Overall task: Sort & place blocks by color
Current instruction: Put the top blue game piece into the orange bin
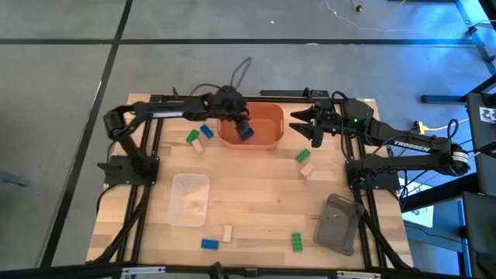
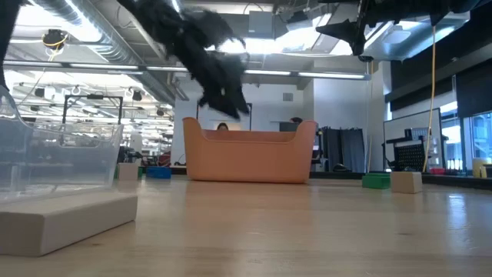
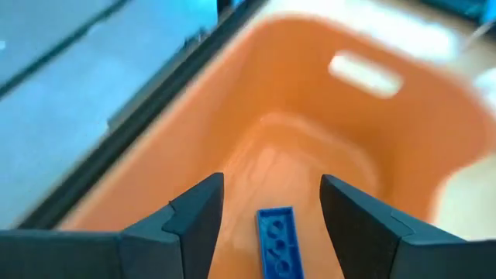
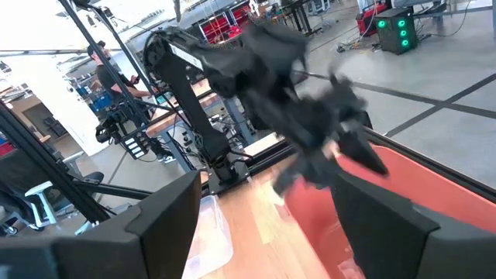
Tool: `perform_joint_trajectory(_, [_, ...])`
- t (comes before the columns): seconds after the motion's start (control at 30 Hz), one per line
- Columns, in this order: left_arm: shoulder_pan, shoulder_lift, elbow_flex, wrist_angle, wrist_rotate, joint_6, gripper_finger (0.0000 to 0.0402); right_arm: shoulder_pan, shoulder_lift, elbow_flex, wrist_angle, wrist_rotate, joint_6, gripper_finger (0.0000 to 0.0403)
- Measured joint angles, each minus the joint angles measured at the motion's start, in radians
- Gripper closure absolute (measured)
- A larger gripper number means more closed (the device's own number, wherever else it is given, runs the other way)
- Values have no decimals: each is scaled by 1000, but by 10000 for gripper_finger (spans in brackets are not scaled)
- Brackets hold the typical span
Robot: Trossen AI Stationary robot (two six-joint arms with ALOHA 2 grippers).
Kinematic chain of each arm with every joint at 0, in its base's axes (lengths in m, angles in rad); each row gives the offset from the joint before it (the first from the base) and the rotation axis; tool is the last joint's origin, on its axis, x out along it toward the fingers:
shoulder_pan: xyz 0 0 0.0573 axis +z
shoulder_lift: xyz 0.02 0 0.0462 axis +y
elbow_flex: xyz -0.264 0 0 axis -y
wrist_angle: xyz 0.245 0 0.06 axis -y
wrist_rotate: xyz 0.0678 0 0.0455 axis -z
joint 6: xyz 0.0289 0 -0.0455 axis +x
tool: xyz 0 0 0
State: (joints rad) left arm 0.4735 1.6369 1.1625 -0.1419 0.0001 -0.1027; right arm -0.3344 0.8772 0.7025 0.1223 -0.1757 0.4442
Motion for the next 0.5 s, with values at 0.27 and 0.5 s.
perform_joint_trajectory(0.27, [31,-317,1,-186,153,139,194,0,0,1,0,-1,49,114])
perform_joint_trajectory(0.5, [39,-435,1,-572,135,442,194,0,0,1,0,-1,50,114])
